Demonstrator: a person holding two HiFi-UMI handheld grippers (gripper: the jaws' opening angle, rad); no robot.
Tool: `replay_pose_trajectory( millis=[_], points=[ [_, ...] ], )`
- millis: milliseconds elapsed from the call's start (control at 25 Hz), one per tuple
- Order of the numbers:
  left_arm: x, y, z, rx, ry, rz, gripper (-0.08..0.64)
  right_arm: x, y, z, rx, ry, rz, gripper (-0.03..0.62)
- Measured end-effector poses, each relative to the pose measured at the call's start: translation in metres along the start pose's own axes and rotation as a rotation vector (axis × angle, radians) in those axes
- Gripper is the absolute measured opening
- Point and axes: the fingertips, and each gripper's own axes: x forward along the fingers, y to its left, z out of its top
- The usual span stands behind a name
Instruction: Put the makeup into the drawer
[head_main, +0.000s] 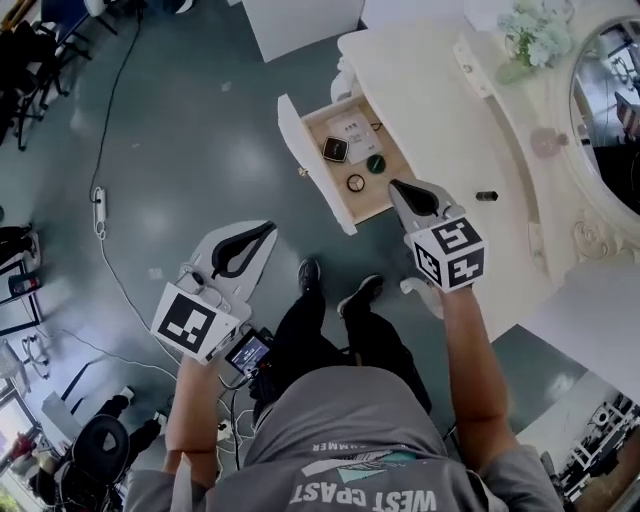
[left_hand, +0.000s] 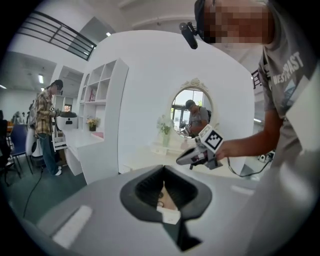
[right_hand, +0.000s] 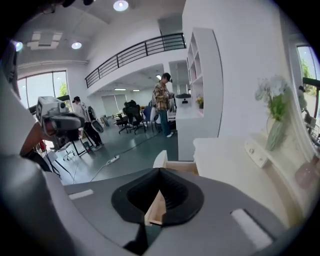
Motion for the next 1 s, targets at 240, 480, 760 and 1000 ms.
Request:
replay_pose_trajectory(
  millis=[240, 480, 760, 1000],
  points=[
    [-0.009, -0.017, 0.041, 0.093, -0.07, -0.037, 0.003, -0.096, 0.016, 0.053, -0.017, -0.197, -0.063, 0.002],
    [-0.021, -0.043, 0.069, 0.135, -0.101, -0.086, 0.003, -0.185, 0.037, 0.091, -0.069, -0.326, -0.155, 0.0],
    [-0.02, -0.073, 0.104, 0.215, -0.147, -0.178, 0.003, -0.256, 0.052, 0.108, -0.102, -0.42, -0.256, -0.001],
    [-0.024, -0.086, 0.12, 0.24, -0.173, -0.219, 0.003, -0.284, 0.058, 0.104, -0.071, -0.43, -0.315, 0.0]
  ],
)
